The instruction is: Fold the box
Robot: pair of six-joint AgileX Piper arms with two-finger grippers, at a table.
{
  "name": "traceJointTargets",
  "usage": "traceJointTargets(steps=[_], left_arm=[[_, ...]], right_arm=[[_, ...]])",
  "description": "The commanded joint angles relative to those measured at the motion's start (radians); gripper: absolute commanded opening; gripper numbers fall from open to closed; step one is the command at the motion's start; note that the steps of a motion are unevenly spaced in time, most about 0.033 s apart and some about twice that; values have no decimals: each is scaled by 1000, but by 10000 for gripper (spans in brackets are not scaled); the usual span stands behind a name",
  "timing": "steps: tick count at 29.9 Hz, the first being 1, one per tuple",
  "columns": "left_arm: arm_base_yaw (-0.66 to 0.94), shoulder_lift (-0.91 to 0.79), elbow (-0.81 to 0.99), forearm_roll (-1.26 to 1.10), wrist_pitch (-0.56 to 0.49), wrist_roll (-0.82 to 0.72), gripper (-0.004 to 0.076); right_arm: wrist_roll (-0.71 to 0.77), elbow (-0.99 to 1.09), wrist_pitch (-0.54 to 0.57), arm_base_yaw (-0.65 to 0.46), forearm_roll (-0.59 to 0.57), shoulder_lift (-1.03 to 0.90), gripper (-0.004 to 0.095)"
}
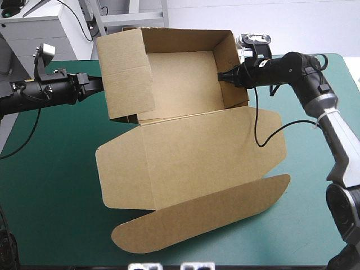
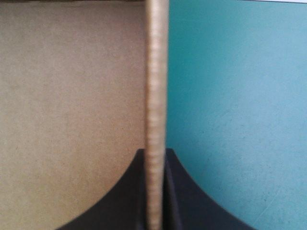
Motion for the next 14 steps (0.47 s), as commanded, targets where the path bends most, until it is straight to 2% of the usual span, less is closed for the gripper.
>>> traceJointTargets(steps=[1, 9, 11, 14], left_arm=[[-4, -36, -28, -72, 3, -1, -8], [-4, -36, -28, -64, 17, -1, -2], [-4, -36, -28, -61, 24, -1, 24], [-4, -36, -28, -61, 43, -1, 125]], right_arm=[[31, -33, -77, 23, -4, -59, -8], [83, -33, -131, 71, -71, -58, -7], [88, -33, -136, 73, -87, -58, 0], [107, -33, -138, 73, -89, -58, 0]])
